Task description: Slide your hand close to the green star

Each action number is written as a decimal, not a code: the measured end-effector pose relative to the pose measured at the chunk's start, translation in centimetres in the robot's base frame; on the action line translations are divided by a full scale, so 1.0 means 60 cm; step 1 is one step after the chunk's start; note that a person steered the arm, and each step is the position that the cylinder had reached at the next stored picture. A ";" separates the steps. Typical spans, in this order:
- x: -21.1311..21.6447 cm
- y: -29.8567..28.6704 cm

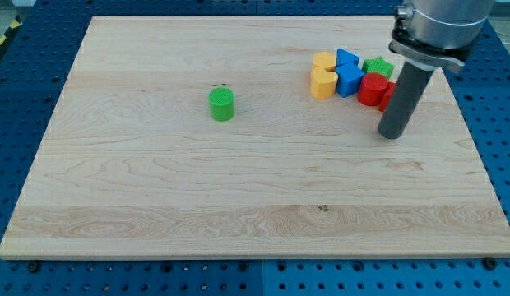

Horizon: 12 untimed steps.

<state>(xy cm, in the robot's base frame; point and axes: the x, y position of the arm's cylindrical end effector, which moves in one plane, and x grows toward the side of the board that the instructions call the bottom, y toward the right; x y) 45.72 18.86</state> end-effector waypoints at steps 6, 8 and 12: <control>-0.003 0.131; -0.078 0.155; -0.244 0.068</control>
